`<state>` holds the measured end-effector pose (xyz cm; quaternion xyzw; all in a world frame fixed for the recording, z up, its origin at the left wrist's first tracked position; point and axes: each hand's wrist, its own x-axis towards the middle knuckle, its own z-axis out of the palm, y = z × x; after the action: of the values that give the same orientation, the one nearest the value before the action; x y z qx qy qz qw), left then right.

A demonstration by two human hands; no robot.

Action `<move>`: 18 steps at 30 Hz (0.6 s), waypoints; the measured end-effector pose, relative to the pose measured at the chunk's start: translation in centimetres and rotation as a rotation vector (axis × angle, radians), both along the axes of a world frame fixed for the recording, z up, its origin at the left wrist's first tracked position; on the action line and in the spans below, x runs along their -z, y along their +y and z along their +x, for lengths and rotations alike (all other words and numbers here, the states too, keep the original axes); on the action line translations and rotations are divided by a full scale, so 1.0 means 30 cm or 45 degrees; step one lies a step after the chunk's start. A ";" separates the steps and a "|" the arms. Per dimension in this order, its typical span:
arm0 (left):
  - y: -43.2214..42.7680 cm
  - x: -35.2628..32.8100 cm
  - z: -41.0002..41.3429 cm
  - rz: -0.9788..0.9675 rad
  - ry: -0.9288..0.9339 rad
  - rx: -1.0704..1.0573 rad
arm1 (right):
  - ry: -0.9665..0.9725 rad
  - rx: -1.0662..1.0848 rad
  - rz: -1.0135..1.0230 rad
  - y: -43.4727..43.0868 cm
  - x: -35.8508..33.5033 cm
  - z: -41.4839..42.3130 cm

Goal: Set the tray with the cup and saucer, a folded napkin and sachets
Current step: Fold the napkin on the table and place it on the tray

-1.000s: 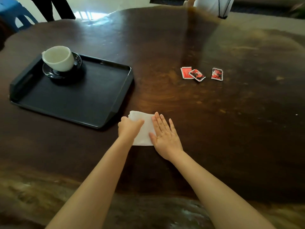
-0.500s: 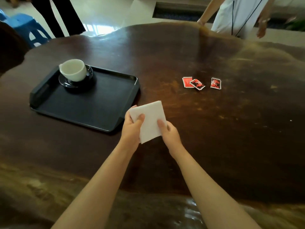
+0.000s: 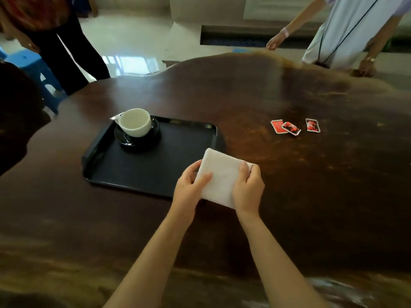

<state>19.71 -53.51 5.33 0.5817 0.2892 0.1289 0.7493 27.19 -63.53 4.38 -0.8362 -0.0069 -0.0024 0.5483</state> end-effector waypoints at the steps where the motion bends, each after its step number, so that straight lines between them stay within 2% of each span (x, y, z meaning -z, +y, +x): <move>1: 0.055 -0.009 -0.006 0.253 0.073 0.042 | -0.073 -0.084 -0.023 0.036 -0.011 -0.012; 3: 0.142 -0.025 -0.007 0.605 0.139 0.024 | -0.180 -0.198 -0.049 0.108 -0.042 -0.036; 5: 0.188 -0.043 -0.007 0.717 0.097 -0.057 | -0.238 -0.202 -0.072 0.169 -0.075 -0.050; 11: 0.234 -0.026 -0.007 0.761 0.020 -0.202 | 0.061 -0.086 -0.373 0.254 -0.093 -0.073; 14: 0.256 0.008 -0.005 0.721 0.062 -0.210 | 0.003 -0.020 -0.418 0.256 -0.062 -0.092; 18: 0.263 0.050 0.007 0.802 0.116 -0.257 | -0.135 -0.053 -0.381 0.275 -0.018 -0.081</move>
<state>19.92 -45.63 3.84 0.7585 0.3244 0.2593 0.5023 24.75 -55.28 4.91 -0.9069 -0.0534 -0.0342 0.4165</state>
